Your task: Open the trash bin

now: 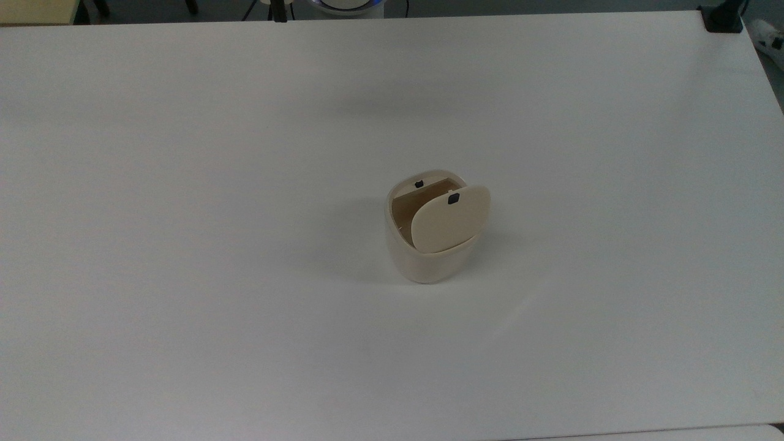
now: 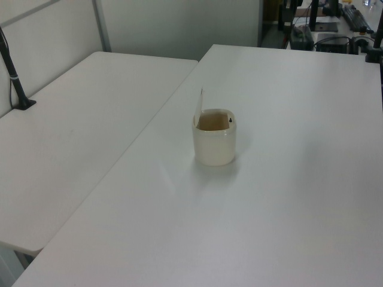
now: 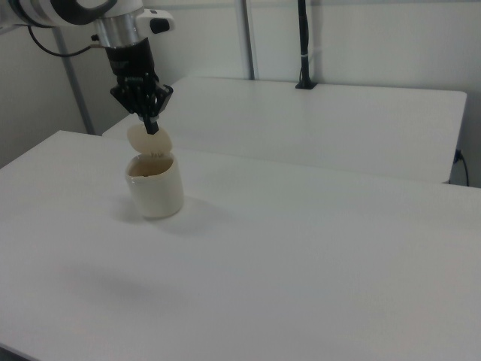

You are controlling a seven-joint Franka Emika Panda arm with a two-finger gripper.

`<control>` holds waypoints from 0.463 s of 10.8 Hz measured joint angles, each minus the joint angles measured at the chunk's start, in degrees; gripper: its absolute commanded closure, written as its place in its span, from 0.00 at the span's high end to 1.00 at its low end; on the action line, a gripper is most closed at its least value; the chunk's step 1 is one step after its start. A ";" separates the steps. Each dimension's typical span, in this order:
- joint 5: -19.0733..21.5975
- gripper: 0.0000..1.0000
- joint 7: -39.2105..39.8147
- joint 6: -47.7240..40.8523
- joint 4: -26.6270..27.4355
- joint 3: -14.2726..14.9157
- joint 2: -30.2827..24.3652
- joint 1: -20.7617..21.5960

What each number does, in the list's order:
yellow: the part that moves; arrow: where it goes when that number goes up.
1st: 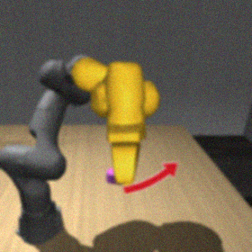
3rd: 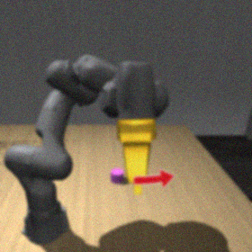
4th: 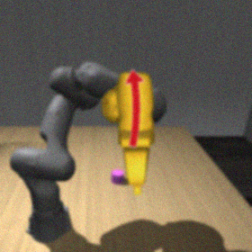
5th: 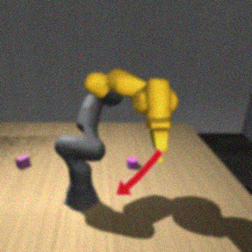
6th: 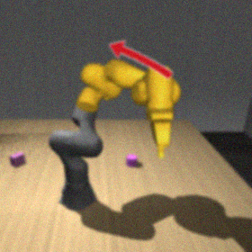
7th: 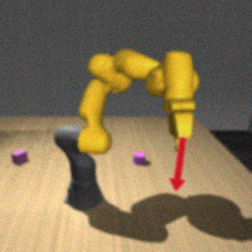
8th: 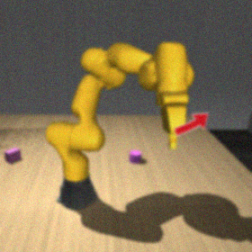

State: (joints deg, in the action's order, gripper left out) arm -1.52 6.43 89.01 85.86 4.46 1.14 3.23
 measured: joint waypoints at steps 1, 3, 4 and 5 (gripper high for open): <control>0.00 0.00 -0.05 0.00 0.04 0.00 0.00 0.00; 0.00 0.06 -0.07 0.00 0.13 0.00 0.00 0.00; 0.00 0.14 -0.08 0.00 0.15 0.00 0.00 0.00; 0.00 0.31 -0.11 0.00 0.18 0.00 0.00 0.00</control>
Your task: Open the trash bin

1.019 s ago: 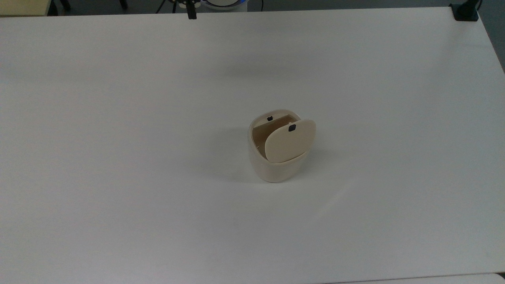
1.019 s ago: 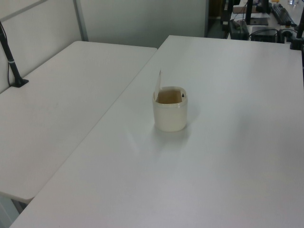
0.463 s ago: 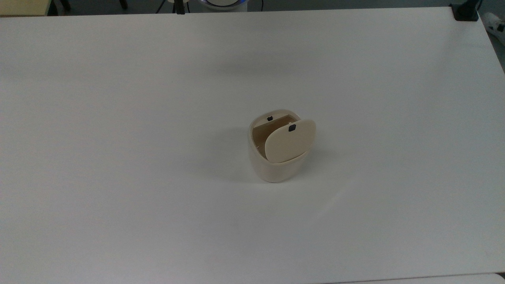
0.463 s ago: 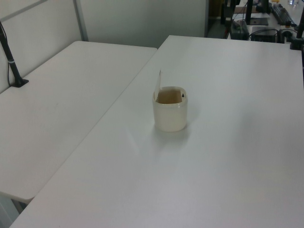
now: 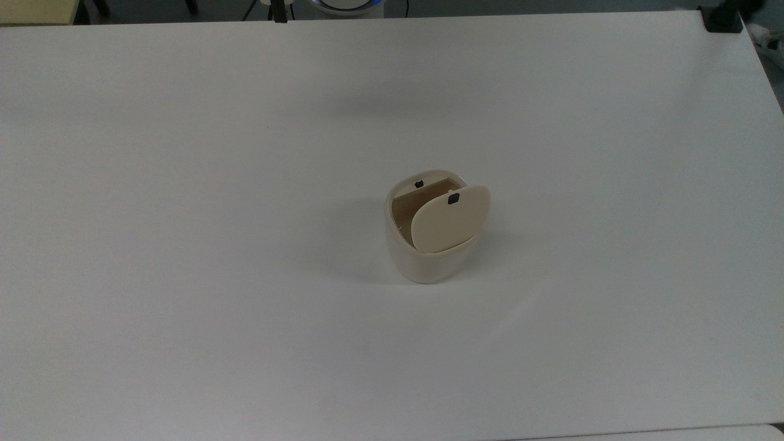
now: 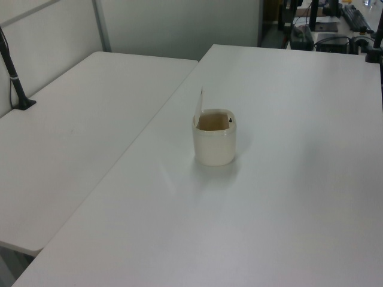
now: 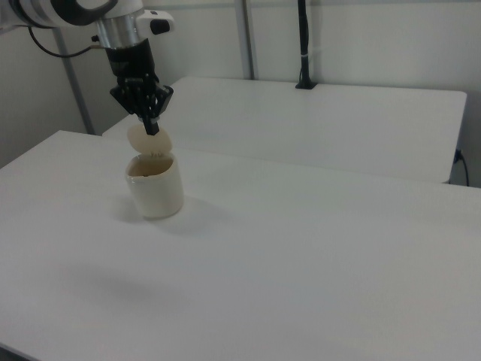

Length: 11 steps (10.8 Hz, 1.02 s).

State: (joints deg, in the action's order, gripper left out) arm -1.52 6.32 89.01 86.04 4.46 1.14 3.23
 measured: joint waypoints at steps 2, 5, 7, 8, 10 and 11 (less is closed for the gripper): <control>-0.34 0.58 -0.02 0.00 0.02 0.00 0.00 0.00; -1.02 0.85 -0.03 0.00 0.02 0.00 0.00 0.00; -1.07 1.00 -0.03 -0.29 0.02 0.00 0.00 0.00; -1.44 1.00 -0.03 -0.42 0.02 0.00 0.00 0.00; -2.75 1.00 -0.03 -0.47 0.02 -0.07 0.00 0.03; -3.15 1.00 -0.03 -0.48 0.02 -0.08 0.00 0.03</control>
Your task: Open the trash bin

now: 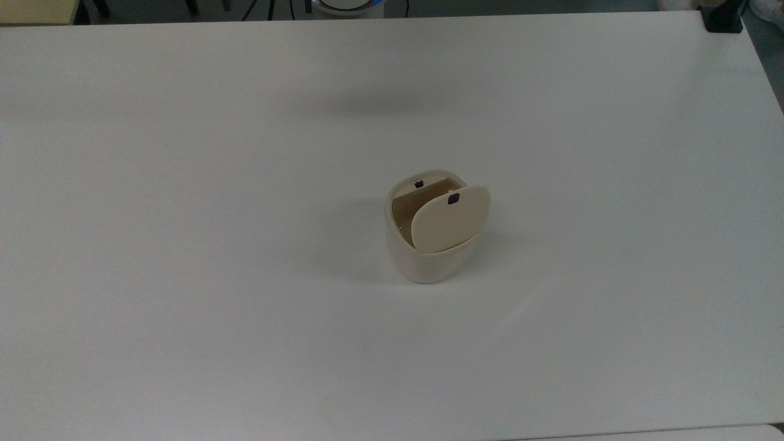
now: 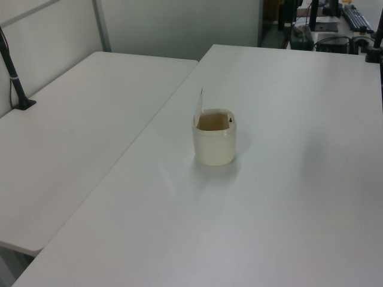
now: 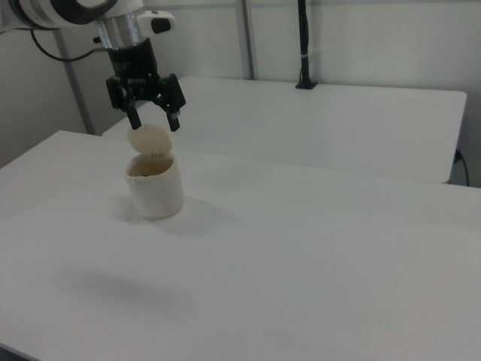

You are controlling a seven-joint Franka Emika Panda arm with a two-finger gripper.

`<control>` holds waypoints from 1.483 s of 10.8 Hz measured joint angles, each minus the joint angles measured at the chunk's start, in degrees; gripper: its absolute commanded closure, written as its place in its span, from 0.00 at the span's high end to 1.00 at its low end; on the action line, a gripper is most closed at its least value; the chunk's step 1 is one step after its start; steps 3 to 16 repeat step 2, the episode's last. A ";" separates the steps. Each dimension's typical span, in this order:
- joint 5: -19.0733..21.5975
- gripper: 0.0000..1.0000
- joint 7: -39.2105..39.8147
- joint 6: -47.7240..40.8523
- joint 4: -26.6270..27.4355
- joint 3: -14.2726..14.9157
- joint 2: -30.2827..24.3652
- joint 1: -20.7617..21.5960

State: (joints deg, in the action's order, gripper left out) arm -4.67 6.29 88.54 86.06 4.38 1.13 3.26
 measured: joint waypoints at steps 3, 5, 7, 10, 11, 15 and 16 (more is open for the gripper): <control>-0.07 1.00 0.00 -0.34 0.00 0.00 -0.03 0.00; -0.07 1.00 0.00 -0.34 0.00 0.00 -0.03 0.00; -0.07 1.00 0.00 -0.34 0.00 0.00 -0.03 0.00; -0.07 1.00 0.00 -0.34 0.00 0.00 -0.03 0.00; -0.07 1.00 0.00 -0.34 0.00 0.00 -0.03 0.00; -0.07 1.00 0.00 -0.34 0.00 0.00 -0.03 0.00; -0.07 1.00 0.00 -0.34 0.00 0.00 -0.03 0.00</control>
